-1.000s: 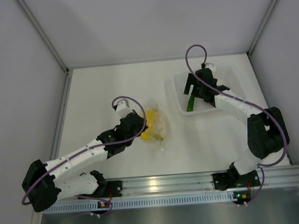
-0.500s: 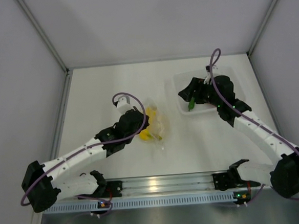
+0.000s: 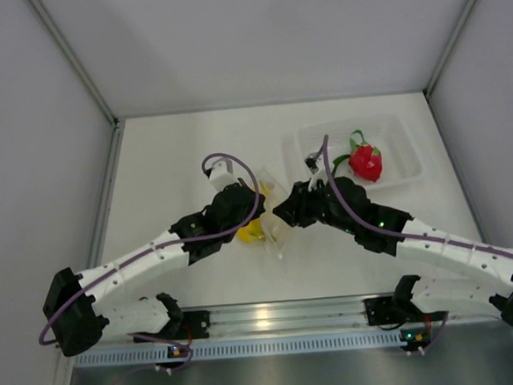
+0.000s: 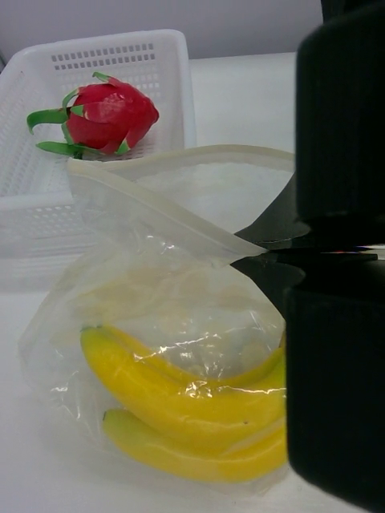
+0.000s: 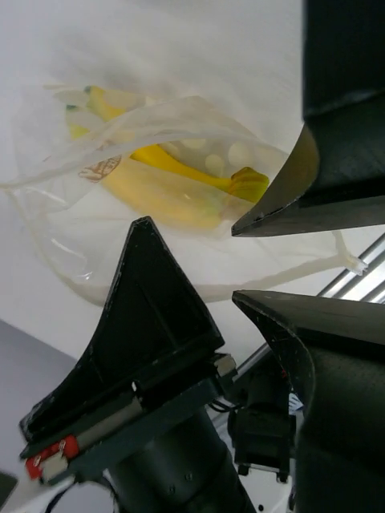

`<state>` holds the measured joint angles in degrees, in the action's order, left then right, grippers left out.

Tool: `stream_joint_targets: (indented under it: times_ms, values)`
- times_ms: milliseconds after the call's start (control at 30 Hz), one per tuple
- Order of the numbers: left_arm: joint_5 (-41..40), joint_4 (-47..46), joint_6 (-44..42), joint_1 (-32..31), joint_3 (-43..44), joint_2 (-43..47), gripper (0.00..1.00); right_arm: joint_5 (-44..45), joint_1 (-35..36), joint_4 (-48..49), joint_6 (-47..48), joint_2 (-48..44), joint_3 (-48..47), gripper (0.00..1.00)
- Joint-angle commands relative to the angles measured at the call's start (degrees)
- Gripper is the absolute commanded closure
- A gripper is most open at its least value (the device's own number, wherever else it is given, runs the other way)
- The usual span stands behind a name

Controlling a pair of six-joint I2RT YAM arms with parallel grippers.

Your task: Open the zip-top bag and remove the fake food

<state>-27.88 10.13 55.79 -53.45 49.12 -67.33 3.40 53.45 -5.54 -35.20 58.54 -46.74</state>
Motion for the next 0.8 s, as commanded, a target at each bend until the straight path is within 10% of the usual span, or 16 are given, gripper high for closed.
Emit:
stream_joint_targets:
  times_ms: [0, 333, 767]
  values:
    - [0.1, -1.8, -0.2, -1.0, 3.3, -0.4, 1.0, 8.8, 2.5, 3.4, -2.1, 2.3, 1.6, 0.67]
    - [4.2, -2.7, -0.3, -1.8, 5.0, -0.7, 1.0, 13.8, 3.2, 13.6, -14.0, 10.4, 10.1, 0.7]
    - [14.0, -3.5, -7.3, -1.7, 11.6, -6.3, 1.0, 9.3, 6.1, 30.3, -3.9, 13.2, 18.3, 0.68]
